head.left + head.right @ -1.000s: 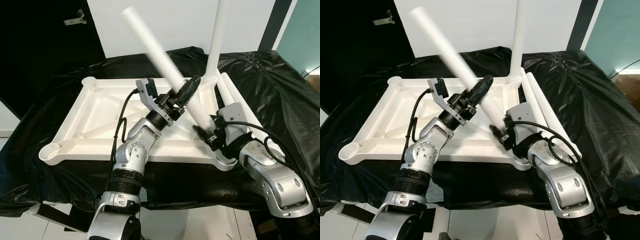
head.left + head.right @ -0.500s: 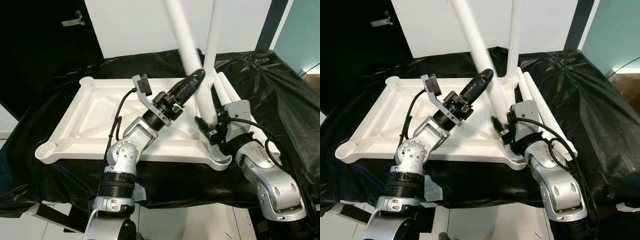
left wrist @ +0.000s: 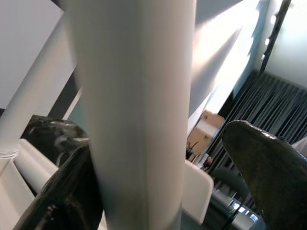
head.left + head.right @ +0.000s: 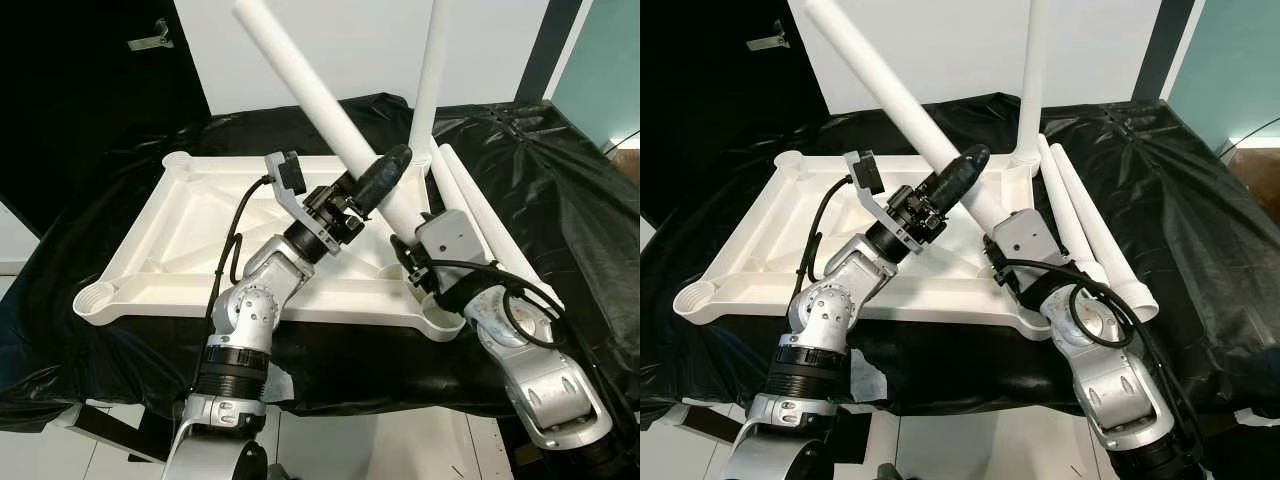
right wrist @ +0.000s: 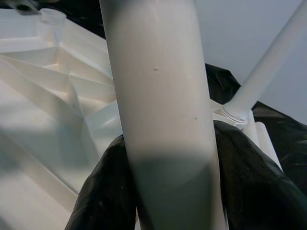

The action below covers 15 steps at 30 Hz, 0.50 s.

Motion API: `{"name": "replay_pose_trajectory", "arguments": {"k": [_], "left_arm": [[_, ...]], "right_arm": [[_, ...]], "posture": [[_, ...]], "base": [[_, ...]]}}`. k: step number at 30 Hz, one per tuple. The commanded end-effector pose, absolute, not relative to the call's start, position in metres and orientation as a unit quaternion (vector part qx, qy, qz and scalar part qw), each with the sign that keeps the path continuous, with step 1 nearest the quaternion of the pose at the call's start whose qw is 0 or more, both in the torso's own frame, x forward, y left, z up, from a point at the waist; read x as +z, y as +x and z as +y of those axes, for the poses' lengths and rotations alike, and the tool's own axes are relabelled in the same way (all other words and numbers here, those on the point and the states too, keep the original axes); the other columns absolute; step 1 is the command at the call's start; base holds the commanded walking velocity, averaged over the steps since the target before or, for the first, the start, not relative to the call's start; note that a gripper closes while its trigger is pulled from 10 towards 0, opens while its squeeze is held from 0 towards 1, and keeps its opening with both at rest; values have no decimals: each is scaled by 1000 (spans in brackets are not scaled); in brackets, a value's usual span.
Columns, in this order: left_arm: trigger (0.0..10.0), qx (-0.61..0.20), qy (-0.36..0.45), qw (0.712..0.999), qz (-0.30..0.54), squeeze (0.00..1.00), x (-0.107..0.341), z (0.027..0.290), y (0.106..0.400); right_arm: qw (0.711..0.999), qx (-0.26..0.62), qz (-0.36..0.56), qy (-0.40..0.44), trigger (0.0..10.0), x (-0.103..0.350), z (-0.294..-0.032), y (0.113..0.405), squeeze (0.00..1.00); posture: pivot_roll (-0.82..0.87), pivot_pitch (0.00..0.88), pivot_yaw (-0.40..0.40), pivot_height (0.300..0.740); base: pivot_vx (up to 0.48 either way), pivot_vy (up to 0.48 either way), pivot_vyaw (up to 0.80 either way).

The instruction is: Building children table

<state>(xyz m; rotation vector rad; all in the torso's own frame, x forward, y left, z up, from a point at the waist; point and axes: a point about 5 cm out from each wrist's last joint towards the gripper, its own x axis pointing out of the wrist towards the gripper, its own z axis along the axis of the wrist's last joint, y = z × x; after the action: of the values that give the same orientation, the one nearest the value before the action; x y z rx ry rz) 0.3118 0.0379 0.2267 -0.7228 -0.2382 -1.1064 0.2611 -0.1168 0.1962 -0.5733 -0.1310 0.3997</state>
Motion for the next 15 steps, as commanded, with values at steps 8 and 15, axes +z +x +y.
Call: {"name": "replay_pose_trajectory", "arguments": {"k": [8, 15], "left_arm": [[0, -530, -292, 786, -127, 0, 225, 29, 312], [0, -516, -287, 794, -142, 0, 225, 32, 316]], "right_arm": [[928, 209, -61, -302, 0, 191, -110, 261, 0], [932, 191, -57, -301, 10000, 191, -111, 263, 0]], "posture": [[-201, 34, 77, 740], [-202, 33, 77, 740]], "base": [[0, 0, 0], [0, 0, 0]]}}
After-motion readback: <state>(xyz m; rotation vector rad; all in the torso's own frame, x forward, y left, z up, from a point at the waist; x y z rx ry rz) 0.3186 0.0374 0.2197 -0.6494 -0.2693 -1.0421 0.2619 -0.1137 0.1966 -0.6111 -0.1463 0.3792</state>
